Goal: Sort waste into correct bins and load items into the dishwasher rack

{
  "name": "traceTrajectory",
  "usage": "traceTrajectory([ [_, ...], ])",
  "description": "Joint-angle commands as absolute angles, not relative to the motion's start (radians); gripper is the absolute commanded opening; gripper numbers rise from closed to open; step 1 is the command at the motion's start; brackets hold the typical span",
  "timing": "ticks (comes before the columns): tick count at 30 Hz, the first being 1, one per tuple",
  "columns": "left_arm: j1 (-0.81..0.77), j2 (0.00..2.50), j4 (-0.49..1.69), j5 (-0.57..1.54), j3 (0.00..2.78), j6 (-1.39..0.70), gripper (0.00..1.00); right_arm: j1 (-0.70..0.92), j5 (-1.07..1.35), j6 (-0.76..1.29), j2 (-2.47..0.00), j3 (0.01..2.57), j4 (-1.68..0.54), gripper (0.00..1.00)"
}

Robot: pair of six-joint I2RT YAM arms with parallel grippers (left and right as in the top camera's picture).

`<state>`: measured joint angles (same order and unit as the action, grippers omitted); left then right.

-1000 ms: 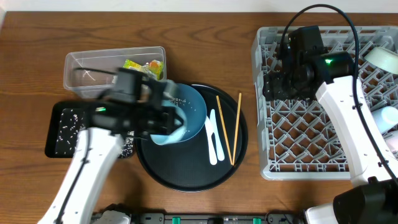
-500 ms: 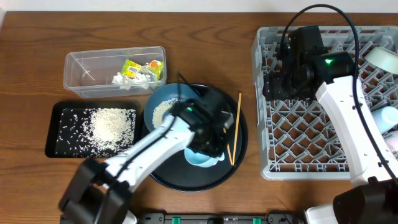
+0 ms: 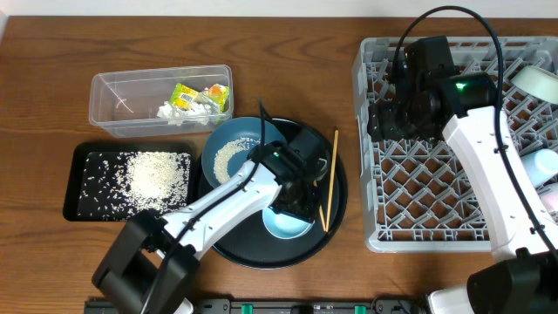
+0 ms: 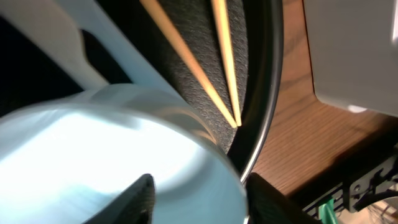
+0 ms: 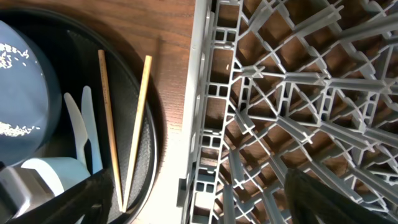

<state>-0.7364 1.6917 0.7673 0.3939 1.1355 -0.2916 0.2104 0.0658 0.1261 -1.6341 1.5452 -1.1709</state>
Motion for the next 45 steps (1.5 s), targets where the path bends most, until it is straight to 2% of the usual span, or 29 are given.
traceTrajectory([
  [1, -0.689, 1.614, 0.788, 0.372, 1.192, -0.286, 0.51, 0.216, 0.062, 0.131, -1.623, 1.550, -1.178, 0.89],
  [9, -0.455, 1.402, 0.863, 0.319, 1.197, -0.286, 0.55, 0.239, 0.345, -0.096, -1.623, 1.550, -1.211, 0.91],
  [19, -0.071, 1.254, 1.008, 0.316, 1.197, -0.286, 0.58, 0.413, 0.337, -0.110, -1.623, 1.529, -1.211, 0.91],
  [24, 0.061, 1.255, 1.047, 0.316, 1.197, -0.287, 0.59, 0.500, 0.337, -0.094, -1.623, 1.427, -1.183, 0.87],
  [34, 0.118, 1.255, 1.048, 0.316, 1.197, -0.287, 0.60, 0.621, 0.337, 0.079, -1.623, 1.140, -0.960, 0.78],
  [36, 0.118, 1.255, 1.048, 0.316, 1.197, -0.286, 0.60, 0.639, 0.337, 0.110, -1.623, 1.094, -0.903, 0.73],
  [41, 0.118, 1.255, 1.054, 0.316, 1.197, -0.287, 0.60, 0.678, 0.291, 0.221, -1.623, 1.002, -0.793, 0.54],
  [45, 0.118, 1.255, 1.055, 0.316, 1.197, -0.286, 0.61, 0.694, 0.226, 0.258, -1.623, 0.952, -0.748, 0.50],
])
